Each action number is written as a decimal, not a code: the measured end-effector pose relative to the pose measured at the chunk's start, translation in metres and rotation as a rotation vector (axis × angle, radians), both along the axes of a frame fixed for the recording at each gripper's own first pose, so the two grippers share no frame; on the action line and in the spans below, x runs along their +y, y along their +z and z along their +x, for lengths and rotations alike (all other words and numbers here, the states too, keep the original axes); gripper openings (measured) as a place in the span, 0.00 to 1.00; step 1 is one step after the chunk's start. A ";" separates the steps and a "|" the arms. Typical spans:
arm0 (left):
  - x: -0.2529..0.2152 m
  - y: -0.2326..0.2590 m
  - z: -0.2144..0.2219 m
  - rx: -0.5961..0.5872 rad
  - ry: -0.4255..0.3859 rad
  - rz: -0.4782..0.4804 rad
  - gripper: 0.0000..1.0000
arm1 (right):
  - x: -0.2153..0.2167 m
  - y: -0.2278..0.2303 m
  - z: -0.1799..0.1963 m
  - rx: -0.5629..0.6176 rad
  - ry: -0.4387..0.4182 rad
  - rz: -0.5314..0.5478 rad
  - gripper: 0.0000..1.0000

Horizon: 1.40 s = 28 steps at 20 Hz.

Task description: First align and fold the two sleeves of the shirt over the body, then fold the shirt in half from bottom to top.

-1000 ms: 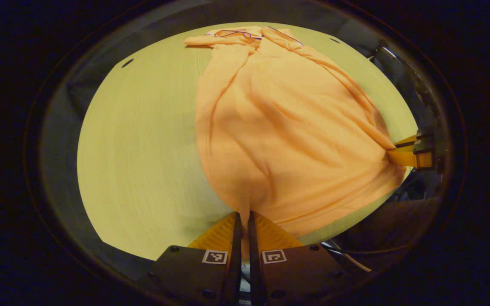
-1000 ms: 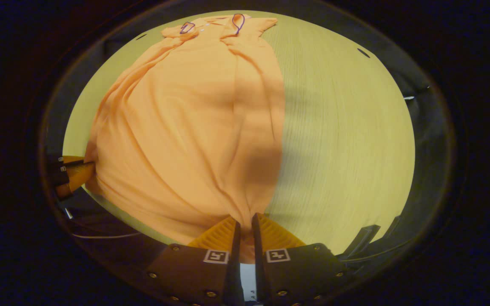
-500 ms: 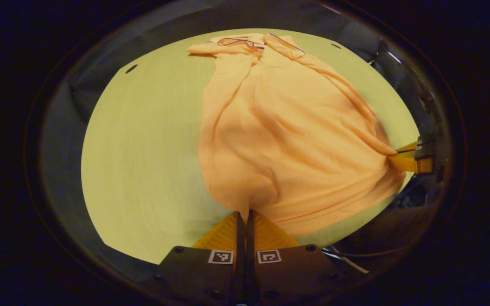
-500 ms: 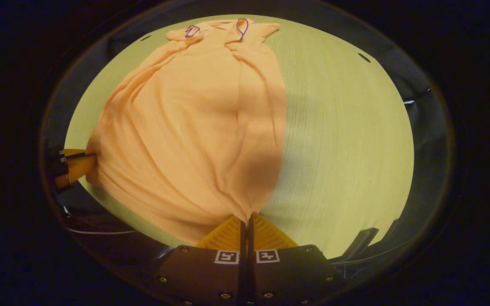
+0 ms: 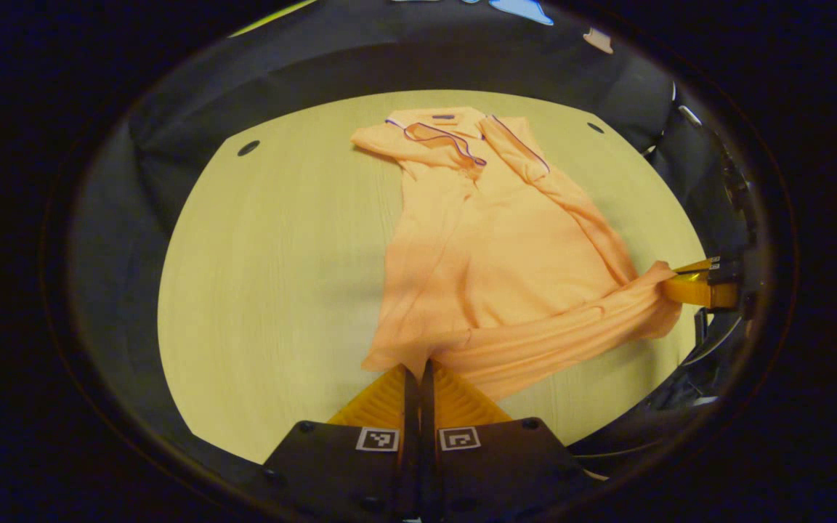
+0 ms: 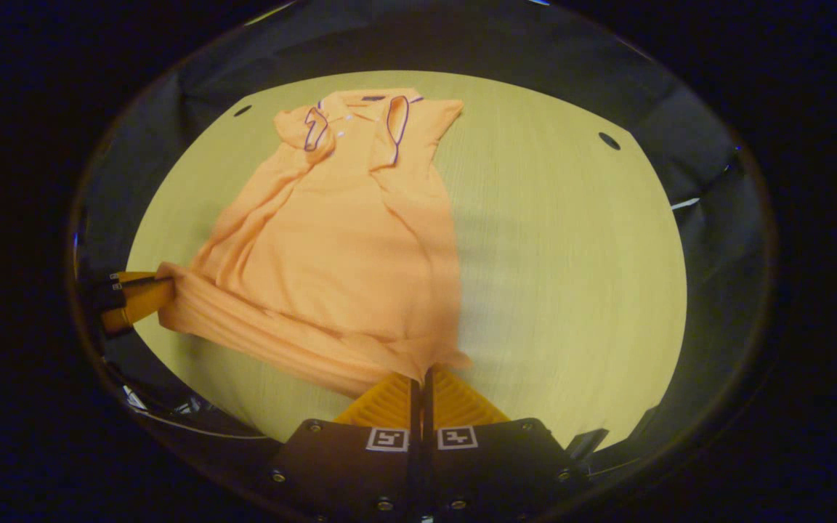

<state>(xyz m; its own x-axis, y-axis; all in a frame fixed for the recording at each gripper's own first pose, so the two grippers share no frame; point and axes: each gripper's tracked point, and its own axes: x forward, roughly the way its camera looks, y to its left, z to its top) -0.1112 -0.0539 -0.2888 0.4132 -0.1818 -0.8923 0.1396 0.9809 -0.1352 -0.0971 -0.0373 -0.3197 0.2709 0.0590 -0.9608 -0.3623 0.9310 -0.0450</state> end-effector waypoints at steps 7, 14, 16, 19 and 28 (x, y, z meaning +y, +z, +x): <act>0.015 0.031 0.107 -0.113 0.077 -0.028 0.06 | 0.030 0.032 0.106 -0.139 -0.002 0.047 0.00; 0.035 0.045 0.230 -0.210 0.163 -0.068 0.07 | 0.063 0.048 0.225 -0.270 -0.066 0.112 0.00; 0.040 0.044 0.261 -0.234 0.180 -0.069 0.06 | 0.072 0.047 0.253 -0.301 -0.106 0.139 0.00; 0.042 0.037 0.303 -0.275 0.196 -0.058 0.06 | 0.079 0.039 0.290 -0.351 -0.169 0.169 0.00; 0.046 0.004 0.388 -0.412 0.269 -0.050 0.06 | 0.095 0.014 0.373 -0.490 -0.249 0.227 0.00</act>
